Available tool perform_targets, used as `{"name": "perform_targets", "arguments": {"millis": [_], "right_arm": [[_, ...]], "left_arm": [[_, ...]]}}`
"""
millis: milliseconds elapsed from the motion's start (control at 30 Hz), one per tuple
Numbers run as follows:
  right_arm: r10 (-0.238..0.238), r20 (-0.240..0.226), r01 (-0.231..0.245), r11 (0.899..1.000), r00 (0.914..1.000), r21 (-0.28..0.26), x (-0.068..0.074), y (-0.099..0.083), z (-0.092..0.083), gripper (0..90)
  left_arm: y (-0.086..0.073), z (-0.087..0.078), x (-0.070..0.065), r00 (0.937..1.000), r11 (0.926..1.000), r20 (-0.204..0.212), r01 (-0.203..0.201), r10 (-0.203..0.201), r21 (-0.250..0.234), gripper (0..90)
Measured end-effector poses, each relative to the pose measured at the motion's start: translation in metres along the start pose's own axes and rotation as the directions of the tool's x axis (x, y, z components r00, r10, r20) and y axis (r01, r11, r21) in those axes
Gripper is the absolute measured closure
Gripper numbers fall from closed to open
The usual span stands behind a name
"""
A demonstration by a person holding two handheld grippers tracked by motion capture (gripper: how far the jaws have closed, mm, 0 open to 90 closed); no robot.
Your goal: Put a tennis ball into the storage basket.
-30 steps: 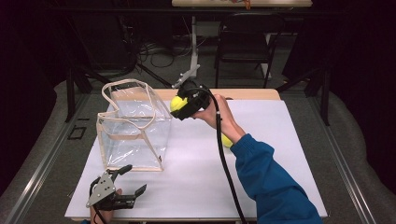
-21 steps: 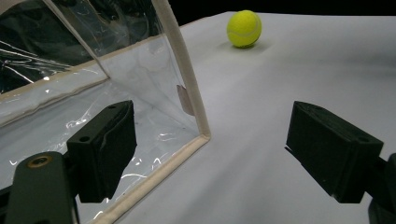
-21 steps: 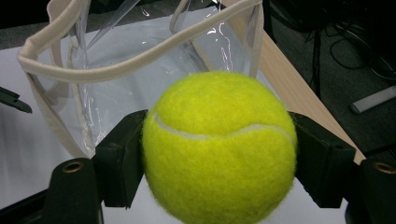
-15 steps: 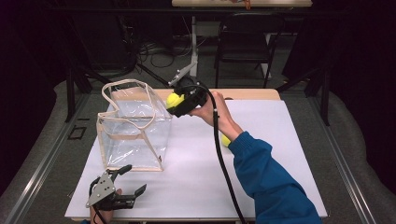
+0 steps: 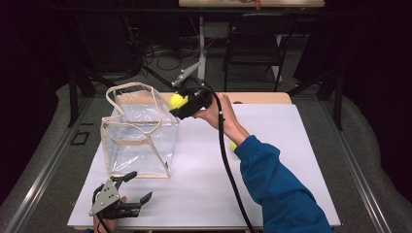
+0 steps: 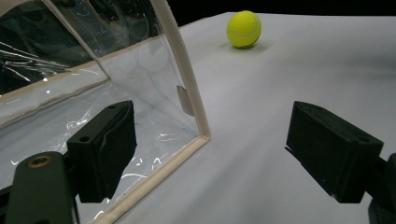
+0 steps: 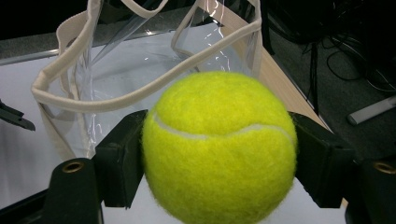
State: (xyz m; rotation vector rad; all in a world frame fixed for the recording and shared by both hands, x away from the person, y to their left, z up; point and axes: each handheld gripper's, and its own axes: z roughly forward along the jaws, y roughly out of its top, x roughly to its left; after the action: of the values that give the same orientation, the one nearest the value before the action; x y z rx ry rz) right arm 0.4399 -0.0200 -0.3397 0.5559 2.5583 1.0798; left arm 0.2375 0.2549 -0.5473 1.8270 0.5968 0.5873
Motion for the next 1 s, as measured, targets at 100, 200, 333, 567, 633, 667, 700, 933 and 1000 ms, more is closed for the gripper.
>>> {"name": "perform_targets", "arguments": {"millis": [100,200,333,567,633,667,700,933,1000], "right_arm": [[0.003,-0.002,-0.003,1.0,1.0,-0.008,0.0,0.001,0.001,26.1],[0.002,0.001,-0.002,1.0,1.0,-0.013,0.0,0.002,0.001,26.2],[0.005,0.001,-0.005,1.0,1.0,-0.024,-0.001,0.003,0.0,26.2],[0.005,0.003,-0.005,0.999,1.0,-0.042,0.0,0.007,0.001,26.2],[0.005,0.002,-0.005,0.999,1.0,-0.047,0.0,0.008,0.001,26.2],[0.004,0.004,-0.004,0.999,1.0,-0.049,0.001,0.009,0.001,26.2],[0.004,0.005,-0.003,0.999,1.0,-0.05,0.0,0.01,0.001,26.2],[0.001,0.007,-0.001,0.998,1.0,-0.066,0.0,0.013,0.001,26.2],[0.002,0.007,-0.001,0.998,1.0,-0.067,0.0,0.014,0.001,26.2]], "left_arm": [[0.0,0.0,0.0,1.0,1.0,0.001,0.001,-0.001,0.001,15.9],[0.0,0.0,0.0,1.0,1.0,-0.001,0.001,-0.001,-0.002,15.9],[0.0,0.0,0.0,1.0,1.0,0.002,0.0,0.0,-0.003,15.9],[0.0,0.0,0.0,1.0,1.0,0.002,0.001,-0.001,-0.002,15.9],[0.0,0.0,0.0,1.0,1.0,0.001,-0.001,0.001,-0.002,15.9],[0.0,0.0,0.0,1.0,1.0,0.001,-0.001,0.001,-0.001,15.9],[0.0,0.0,0.0,1.0,1.0,0.001,-0.001,0.001,-0.001,15.9],[0.0,0.0,0.0,1.0,1.0,0.001,0.0,0.0,-0.006,15.9],[0.0,0.0,0.0,1.0,1.0,0.0,-0.001,0.001,-0.005,15.9]]}}
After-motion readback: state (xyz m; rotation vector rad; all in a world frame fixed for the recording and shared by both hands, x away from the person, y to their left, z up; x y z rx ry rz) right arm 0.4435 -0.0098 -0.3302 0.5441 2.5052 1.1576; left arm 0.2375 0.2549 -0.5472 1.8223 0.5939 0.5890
